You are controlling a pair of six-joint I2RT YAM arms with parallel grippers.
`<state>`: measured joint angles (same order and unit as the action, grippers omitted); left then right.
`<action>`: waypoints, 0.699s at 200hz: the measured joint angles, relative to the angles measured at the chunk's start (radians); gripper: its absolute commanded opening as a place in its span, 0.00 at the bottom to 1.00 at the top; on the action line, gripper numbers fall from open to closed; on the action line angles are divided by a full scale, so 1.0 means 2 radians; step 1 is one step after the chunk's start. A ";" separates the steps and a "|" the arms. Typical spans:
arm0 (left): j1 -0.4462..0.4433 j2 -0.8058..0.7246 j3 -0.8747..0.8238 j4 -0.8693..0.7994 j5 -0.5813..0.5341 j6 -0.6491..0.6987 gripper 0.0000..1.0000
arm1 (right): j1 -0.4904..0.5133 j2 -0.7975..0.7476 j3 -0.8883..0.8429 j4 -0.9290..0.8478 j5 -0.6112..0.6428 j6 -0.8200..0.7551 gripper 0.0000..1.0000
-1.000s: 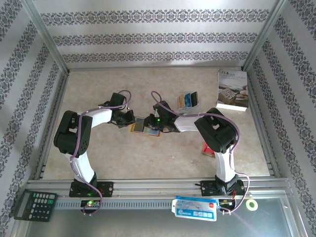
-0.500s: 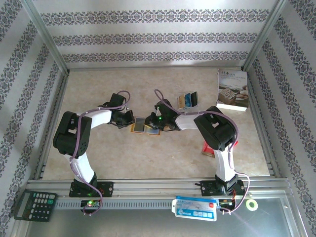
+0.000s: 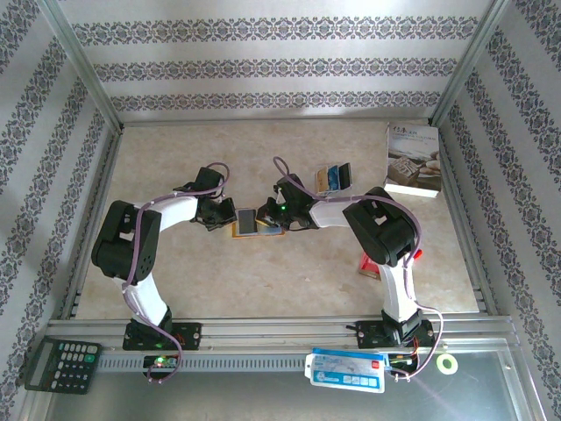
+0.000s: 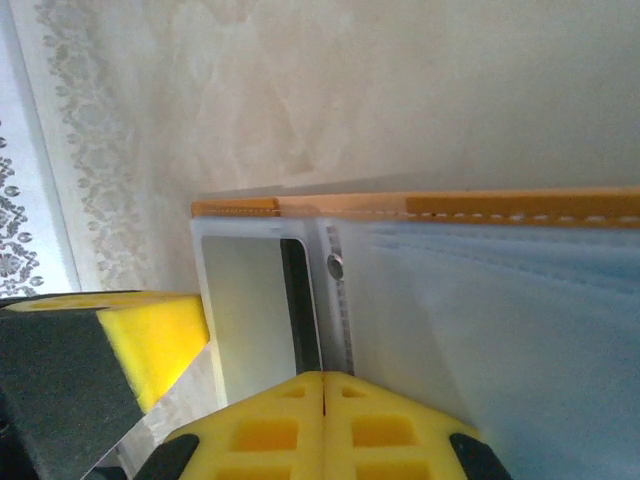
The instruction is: Take the credit cards out of the card holder
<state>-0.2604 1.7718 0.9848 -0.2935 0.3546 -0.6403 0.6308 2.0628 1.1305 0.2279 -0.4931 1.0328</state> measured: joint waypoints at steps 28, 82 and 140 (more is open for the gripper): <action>0.000 0.000 0.000 -0.002 -0.007 -0.011 0.16 | -0.003 -0.019 -0.014 -0.007 0.015 -0.018 0.03; 0.000 -0.012 0.007 -0.031 -0.023 -0.021 0.25 | -0.016 -0.061 -0.026 -0.038 0.018 -0.056 0.05; -0.005 -0.048 0.011 -0.039 -0.023 -0.029 0.29 | -0.016 -0.055 -0.020 -0.053 0.014 -0.075 0.06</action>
<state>-0.2695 1.6764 1.0061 -0.3721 0.3088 -0.6987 0.5980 1.9537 1.0912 0.1226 -0.4660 0.8829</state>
